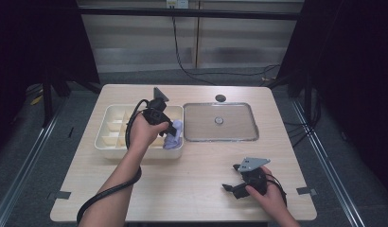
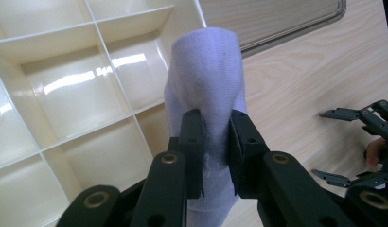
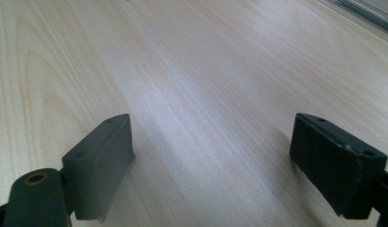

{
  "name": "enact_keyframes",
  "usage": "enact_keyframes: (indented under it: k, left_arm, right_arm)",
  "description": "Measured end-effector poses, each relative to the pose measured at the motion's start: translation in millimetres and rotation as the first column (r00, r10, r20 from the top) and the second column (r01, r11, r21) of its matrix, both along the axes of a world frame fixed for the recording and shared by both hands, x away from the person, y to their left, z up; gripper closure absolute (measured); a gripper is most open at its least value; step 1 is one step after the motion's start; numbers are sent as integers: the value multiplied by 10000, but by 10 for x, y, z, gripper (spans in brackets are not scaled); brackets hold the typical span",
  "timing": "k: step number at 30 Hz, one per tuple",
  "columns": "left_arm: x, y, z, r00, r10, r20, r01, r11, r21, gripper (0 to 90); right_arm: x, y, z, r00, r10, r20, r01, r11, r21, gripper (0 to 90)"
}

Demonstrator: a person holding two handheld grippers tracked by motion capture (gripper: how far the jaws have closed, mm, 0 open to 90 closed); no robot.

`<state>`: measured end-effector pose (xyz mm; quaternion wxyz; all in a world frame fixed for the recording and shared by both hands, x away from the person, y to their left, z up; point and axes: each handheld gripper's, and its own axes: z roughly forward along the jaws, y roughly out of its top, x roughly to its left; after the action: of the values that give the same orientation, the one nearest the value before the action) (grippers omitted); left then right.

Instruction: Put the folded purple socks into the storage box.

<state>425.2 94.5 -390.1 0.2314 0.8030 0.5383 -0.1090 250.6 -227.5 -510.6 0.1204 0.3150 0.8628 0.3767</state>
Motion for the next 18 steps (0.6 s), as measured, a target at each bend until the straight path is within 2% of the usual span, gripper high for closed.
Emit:
enact_keyframes:
  k: [11, 18]
  left_arm:
    - [13, 30, -93, 9995, 233, -229, -234, 9997, -33, 775]
    - [13, -1, -133, 9997, 57, -252, -55, 9999, 92, 776]
  right_arm:
    - [-2, 1, 1, 10000, -16, -29, 16, 10000, 1, 135]
    - [-2, 1, 1, 10000, -17, -29, 17, 10000, 1, 136]
